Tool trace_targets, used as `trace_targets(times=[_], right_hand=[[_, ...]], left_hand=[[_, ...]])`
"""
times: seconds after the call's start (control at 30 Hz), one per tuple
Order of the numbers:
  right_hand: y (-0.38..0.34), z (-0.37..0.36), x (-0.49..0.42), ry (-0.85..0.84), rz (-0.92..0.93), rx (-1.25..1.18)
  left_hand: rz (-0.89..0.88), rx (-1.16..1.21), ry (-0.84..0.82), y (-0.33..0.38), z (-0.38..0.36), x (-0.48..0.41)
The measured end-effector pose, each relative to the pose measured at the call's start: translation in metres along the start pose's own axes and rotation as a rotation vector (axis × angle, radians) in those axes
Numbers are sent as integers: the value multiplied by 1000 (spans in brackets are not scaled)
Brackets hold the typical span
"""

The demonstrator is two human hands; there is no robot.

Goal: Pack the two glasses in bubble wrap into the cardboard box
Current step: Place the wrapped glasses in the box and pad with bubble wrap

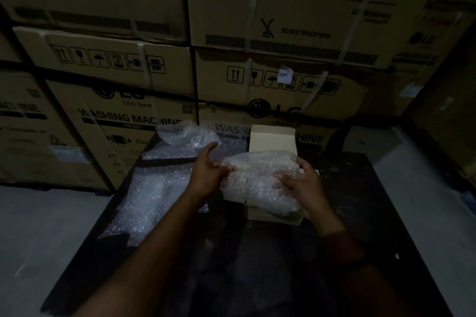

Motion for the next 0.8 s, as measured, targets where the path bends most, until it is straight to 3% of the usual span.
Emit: trace_targets(times=[0.2,0.33,0.5,0.57,0.67,0.8], right_hand=[[-9,23,-5,7,112,195],[-15,38,-10,-46,120,398],[-19,53,-22,-69,304,903],[-18,56,-26,-62,321,849],[-18,56,-29,-120,229,478],[-20,52,-27,-294,96,84]], left_hand=[[16,-86,-231,4,-31,-1],[-20,-274,-161,-1,-40,-11],[-218,-630,-46,-8,-40,-23],[-189,-564,-54,-3,-43,-23],[-76,-336,-194,3,-49,-16],[-67,-214,-132,-1,-53,-15]])
Point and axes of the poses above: each hand's wrist, its own x-axis away from the middle knuckle, its own z-axis out of the back of the hand, y = z × x, the point moved 2 cm from there along -x, towards the middle knuckle, and after that the axes turned 15 degrees about x, right-handed, at the moved point
